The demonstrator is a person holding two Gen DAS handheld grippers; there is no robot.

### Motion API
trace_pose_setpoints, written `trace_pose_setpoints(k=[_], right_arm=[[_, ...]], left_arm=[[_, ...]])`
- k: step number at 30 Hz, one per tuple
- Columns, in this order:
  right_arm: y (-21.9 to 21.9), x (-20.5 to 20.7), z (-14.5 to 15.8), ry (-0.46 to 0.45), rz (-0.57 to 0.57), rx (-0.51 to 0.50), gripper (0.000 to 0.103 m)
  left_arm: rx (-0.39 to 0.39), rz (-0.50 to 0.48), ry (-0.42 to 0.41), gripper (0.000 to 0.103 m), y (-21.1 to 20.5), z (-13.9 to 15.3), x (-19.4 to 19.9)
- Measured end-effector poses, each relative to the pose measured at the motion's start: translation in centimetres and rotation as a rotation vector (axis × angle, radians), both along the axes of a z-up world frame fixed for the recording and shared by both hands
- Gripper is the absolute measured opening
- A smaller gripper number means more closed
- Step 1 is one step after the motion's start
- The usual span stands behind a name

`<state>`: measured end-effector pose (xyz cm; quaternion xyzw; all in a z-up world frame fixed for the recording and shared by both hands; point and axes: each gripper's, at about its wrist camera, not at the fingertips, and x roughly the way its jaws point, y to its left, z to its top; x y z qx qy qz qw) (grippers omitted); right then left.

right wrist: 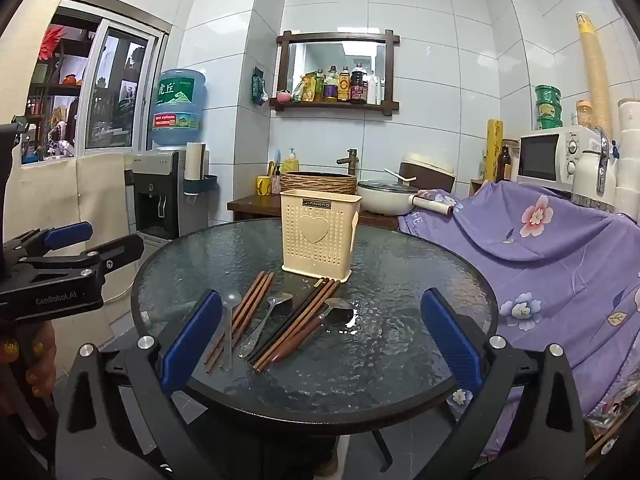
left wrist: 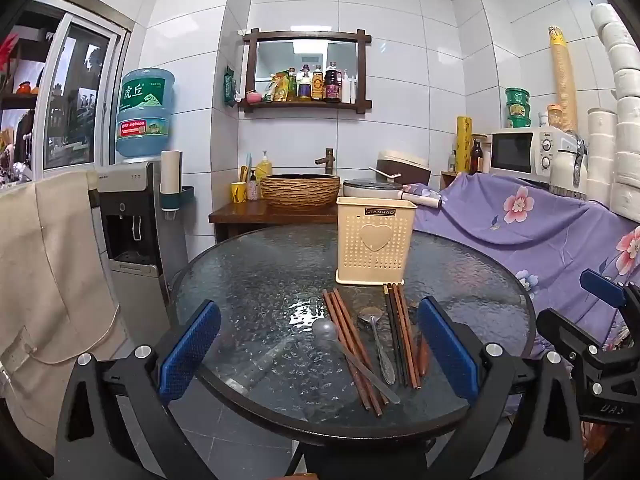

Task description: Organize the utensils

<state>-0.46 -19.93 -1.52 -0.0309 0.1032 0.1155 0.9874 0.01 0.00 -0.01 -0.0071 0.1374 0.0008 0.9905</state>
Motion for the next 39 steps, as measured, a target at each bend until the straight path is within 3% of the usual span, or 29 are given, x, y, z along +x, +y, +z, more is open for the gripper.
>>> trace_pose_setpoints(k=[39], right_arm=[[-0.2, 0.2, -0.4, 0.015, 0.007, 0.025, 0.098]], left_arm=[[-0.005, -0.002, 0.013, 0.097, -0.2, -0.7, 0.3]])
